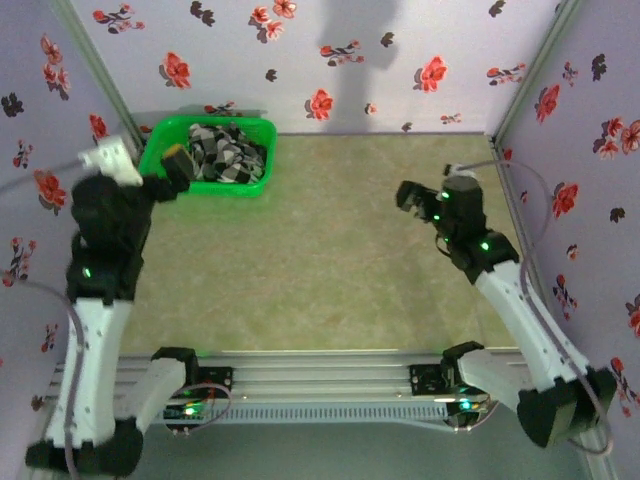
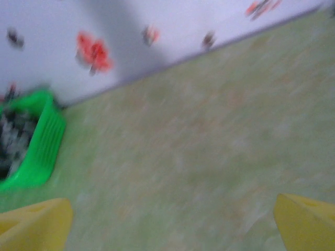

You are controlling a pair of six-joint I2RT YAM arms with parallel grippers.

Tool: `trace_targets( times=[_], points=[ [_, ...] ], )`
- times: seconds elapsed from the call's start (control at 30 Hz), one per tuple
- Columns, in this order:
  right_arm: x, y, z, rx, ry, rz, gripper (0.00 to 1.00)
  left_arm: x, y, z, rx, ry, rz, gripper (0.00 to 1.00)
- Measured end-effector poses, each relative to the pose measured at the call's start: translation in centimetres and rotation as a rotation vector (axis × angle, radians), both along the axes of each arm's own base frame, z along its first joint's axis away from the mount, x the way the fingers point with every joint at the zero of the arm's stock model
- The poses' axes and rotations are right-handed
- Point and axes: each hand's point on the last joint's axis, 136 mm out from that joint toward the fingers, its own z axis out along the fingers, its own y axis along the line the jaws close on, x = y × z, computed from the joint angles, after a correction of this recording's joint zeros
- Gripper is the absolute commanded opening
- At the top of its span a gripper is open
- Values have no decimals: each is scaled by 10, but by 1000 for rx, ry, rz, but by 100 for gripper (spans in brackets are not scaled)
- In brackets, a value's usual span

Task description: Fold and stack the long sleeve shirts

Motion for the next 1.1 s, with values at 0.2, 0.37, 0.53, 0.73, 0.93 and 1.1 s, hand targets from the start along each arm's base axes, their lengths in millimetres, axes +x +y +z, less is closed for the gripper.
trace_targets(
  times=[0.2, 0.37, 0.53, 0.73, 0.93, 1.1],
  points=[
    [25, 95, -18, -30, 267, 222, 100, 118, -33, -62, 57, 436, -16, 100],
    [27, 124, -21, 0, 349, 290, 100, 169, -44, -184, 119, 808, -18, 98],
    [19, 131, -27, 28, 395, 313, 100, 182, -46, -250, 147, 983, -17, 93],
    [4, 127, -49, 26, 462, 312, 99, 193, -48, -284, 153, 1043, -21, 82],
    [1, 125, -47, 30, 457, 314, 99, 205, -49, -320, 166, 1077, -35, 58],
    [-2, 123, -35, 42, 426, 318, 99, 217, -54, -322, 126, 1053, -68, 0]
  ],
)
